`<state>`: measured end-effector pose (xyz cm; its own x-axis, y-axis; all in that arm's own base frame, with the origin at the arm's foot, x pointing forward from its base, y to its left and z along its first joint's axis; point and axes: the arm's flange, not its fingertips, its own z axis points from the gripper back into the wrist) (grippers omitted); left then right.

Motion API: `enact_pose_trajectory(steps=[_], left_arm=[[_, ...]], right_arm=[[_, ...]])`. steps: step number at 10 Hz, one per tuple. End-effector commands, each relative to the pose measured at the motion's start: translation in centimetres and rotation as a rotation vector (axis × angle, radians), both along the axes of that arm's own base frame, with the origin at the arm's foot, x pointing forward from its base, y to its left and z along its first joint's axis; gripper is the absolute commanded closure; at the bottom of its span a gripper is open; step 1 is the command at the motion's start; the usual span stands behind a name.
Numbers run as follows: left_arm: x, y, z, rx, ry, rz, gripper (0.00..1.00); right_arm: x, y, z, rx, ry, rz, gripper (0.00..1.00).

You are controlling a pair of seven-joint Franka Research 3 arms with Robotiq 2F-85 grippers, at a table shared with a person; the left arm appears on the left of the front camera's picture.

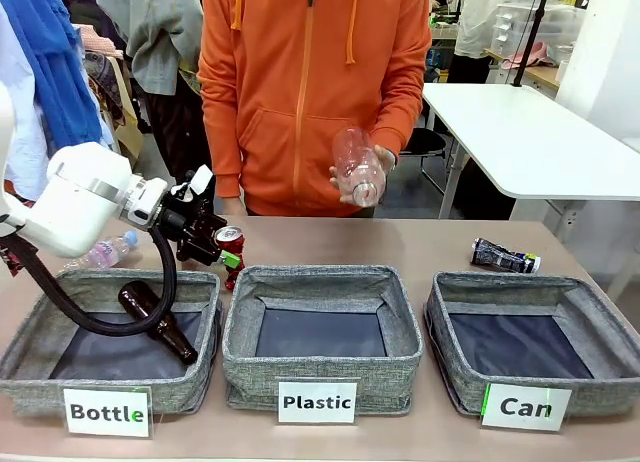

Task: Sort the can waste into the basket.
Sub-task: Pick up the can waste from the table and place it in the right Fabric basket.

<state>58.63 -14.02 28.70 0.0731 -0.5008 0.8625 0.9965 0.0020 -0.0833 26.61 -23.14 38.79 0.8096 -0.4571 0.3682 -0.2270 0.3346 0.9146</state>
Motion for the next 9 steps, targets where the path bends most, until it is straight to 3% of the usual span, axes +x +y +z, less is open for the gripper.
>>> enact_pose_trajectory(steps=[1,3,4,5,6,7,9], left_arm=[[0.5,0.1,-0.4,-0.052,-0.014,-0.005,1.00],[0.4,0.0,-0.4,-0.060,-0.009,-0.010,1.00],[0.3,0.2,-0.1,-0.071,-0.012,-0.016,0.87],[0.3,0.7,0.4,-0.089,-0.008,-0.018,0.96],[0.2,1.5,1.3,-0.095,-0.019,-0.009,1.00],[-0.1,3.1,2.9,-0.087,-0.017,-0.011,1.00],[-3.1,8.7,9.3,-0.053,0.017,-0.103,1.00]], right_arm=[[0.2,0.0,0.0,0.003,-0.038,-0.007,0.00],[0.2,0.0,0.0,0.003,-0.038,-0.007,0.00],[0.2,0.0,0.0,0.003,-0.038,-0.007,0.00],[0.2,0.0,0.0,0.003,-0.038,-0.007,0.00],[0.2,0.0,0.0,0.003,-0.038,-0.007,0.00],[0.2,0.0,0.0,0.003,-0.038,-0.007,0.00],[0.2,0.0,0.0,0.003,-0.038,-0.007,0.00]])
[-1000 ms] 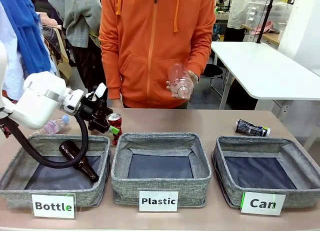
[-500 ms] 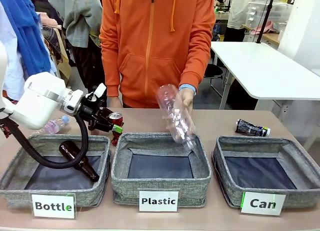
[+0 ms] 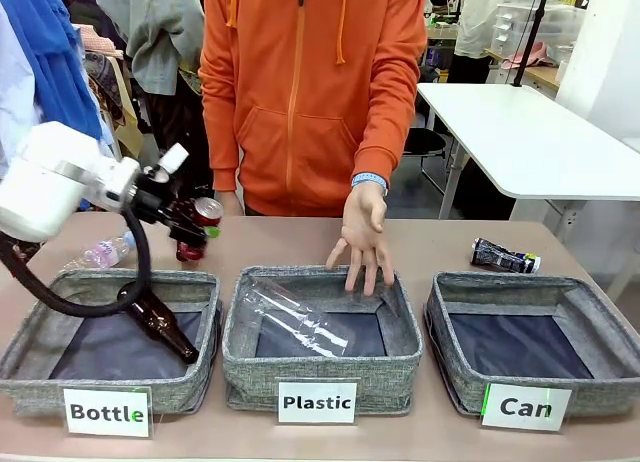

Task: Sort the can waste into the basket.
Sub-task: Pick up the can waste from the table and place it in the right Fabric basket.

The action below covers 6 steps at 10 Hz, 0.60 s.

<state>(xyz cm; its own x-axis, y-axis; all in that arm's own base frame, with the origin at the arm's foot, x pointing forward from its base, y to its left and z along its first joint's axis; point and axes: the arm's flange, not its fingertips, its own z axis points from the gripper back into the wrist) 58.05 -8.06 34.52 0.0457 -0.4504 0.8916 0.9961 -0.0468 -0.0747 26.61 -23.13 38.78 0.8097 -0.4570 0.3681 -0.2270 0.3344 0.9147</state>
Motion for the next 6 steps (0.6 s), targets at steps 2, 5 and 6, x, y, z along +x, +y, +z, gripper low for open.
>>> enact_pose_trajectory(steps=[2,5,6], left_arm=[[-7.9,6.6,8.8,0.003,-0.012,-0.136,1.00],[-17.7,9.0,11.3,0.117,0.073,-0.230,1.00],[-20.2,9.2,10.9,0.131,0.045,-0.227,1.00]], right_arm=[[0.2,0.0,0.0,0.003,-0.038,-0.007,0.00],[0.2,0.0,0.0,0.003,-0.038,-0.007,0.00],[0.2,0.0,0.0,0.003,-0.038,-0.007,0.00]])
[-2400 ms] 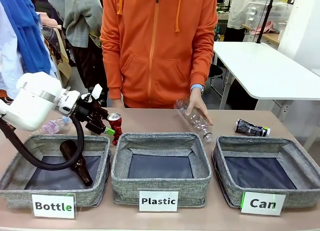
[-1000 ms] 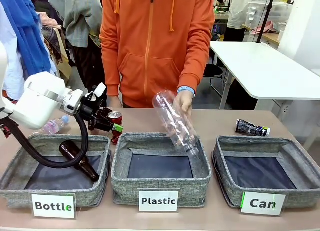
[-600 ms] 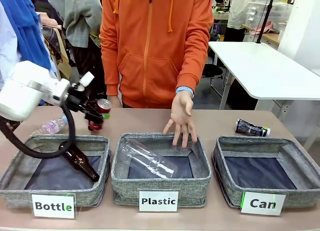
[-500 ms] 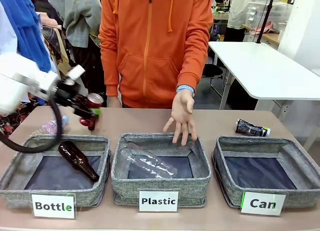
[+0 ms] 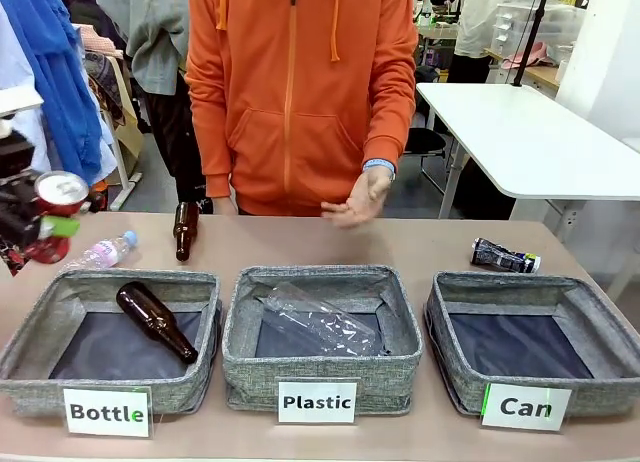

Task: Sort the can waste into the basket.
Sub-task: Pick up the can waste from the table and place it in the right Fabric basket.

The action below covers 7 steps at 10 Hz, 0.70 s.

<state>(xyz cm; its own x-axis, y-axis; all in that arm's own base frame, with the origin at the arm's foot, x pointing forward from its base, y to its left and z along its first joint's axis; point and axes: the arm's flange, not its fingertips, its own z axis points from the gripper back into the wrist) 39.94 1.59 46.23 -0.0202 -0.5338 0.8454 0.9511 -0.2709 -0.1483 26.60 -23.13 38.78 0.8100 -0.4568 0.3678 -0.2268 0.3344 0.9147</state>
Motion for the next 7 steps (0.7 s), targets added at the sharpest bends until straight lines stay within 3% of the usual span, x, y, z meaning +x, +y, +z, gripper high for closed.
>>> enact_pose_trajectory(steps=[1,2,3,6,7], left_arm=[[-3.5,-0.4,-1.4,0.032,-0.048,0.014,1.00],[-2.3,1.0,-1.6,-0.019,-0.071,0.100,1.00],[-2.3,0.0,-0.7,0.024,-0.003,-0.005,1.00],[-3.0,0.1,-1.3,0.028,-0.018,0.021,1.00],[-2.7,-4.8,-1.9,-0.016,-0.013,0.033,1.00]], right_arm=[[0.2,0.0,0.0,0.003,-0.038,-0.008,0.00],[0.2,0.0,0.0,0.003,-0.038,-0.008,0.00],[0.2,0.0,0.0,0.003,-0.038,-0.008,0.00],[0.2,0.0,0.0,0.003,-0.038,-0.008,0.00],[0.0,0.0,0.0,0.000,0.000,0.000,0.00]])
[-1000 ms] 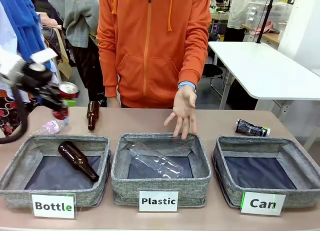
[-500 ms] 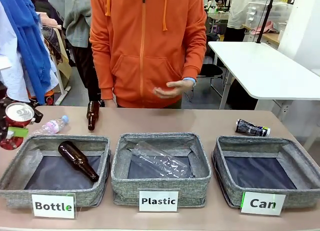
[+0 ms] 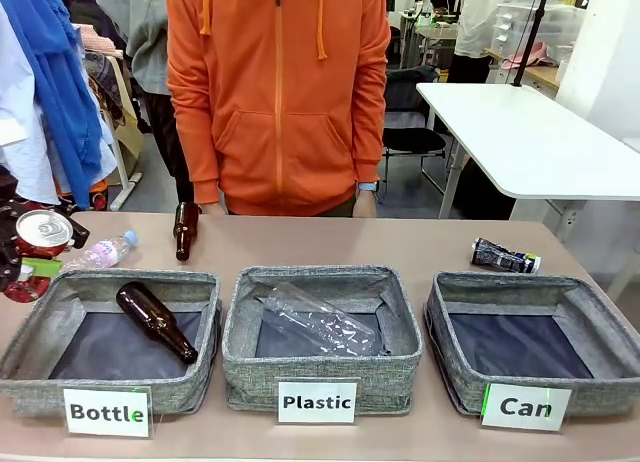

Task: Sort the can waste into the basket.
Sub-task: Pick up the can waste from the table and place it in the right Fabric basket.

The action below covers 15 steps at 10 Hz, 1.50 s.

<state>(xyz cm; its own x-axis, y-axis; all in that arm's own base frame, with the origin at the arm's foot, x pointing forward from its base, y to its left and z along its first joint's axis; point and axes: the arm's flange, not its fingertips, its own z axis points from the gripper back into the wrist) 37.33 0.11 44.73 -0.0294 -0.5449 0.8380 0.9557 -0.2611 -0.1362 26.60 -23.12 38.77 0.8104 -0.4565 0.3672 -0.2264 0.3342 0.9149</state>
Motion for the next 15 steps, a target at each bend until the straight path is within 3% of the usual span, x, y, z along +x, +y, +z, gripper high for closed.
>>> enact_pose_trajectory(steps=[1,2,3,4,6,7,8,9,10,12,13,14,15], left_arm=[[1.6,-10.5,0.5,-0.091,-0.122,0.213,1.00],[3.4,-17.5,1.8,-0.127,-0.117,0.155,1.00],[5.5,-24.9,2.8,-0.122,-0.120,0.047,1.00],[7.9,-30.8,3.0,-0.081,-0.154,0.053,1.00],[10.9,-41.6,2.0,-0.080,-0.092,-0.106,1.00],[11.5,-47.2,1.6,-0.074,-0.083,-0.149,1.00],[11.1,-52.5,0.9,-0.075,-0.065,-0.199,1.00],[10.2,-57.8,0.1,-0.068,-0.076,-0.174,1.00],[9.1,-61.7,-1.1,-0.038,-0.055,-0.178,1.00],[7.2,-67.9,-2.3,0.030,-0.110,-0.044,1.00],[6.4,-69.9,-2.9,0.065,-0.121,-0.013,1.00],[6.3,-70.4,-3.4,0.079,-0.058,-0.013,1.00],[4.1,-67.4,-3.8,-0.005,-0.107,-0.070,1.00]], right_arm=[[-2.4,-2.2,3.8,0.045,-0.037,0.001,0.00],[-4.4,-3.9,5.6,-0.071,0.064,-0.002,0.00],[-6.9,-5.4,6.5,-0.163,0.081,0.065,0.00],[-9.4,-6.2,6.7,-0.239,0.103,0.085,0.00],[-13.6,-7.8,6.5,-0.272,0.099,0.155,0.00],[-14.7,-9.2,6.1,-0.260,0.099,0.128,0.00],[-15.5,-10.6,5.6,-0.248,0.099,0.091,0.00],[-15.7,-11.9,5.1,-0.194,0.087,0.045,0.00],[-15.2,-8.6,6.2,-0.260,0.126,0.089,0.00],[-15.2,-8.6,6.2,-0.260,0.126,0.089,0.00],[-15.2,-8.6,6.2,-0.260,0.126,0.089,0.00],[-15.2,-8.6,6.2,-0.260,0.126,0.089,0.00],[-15.2,-8.6,6.2,-0.260,0.126,0.089,0.00]])
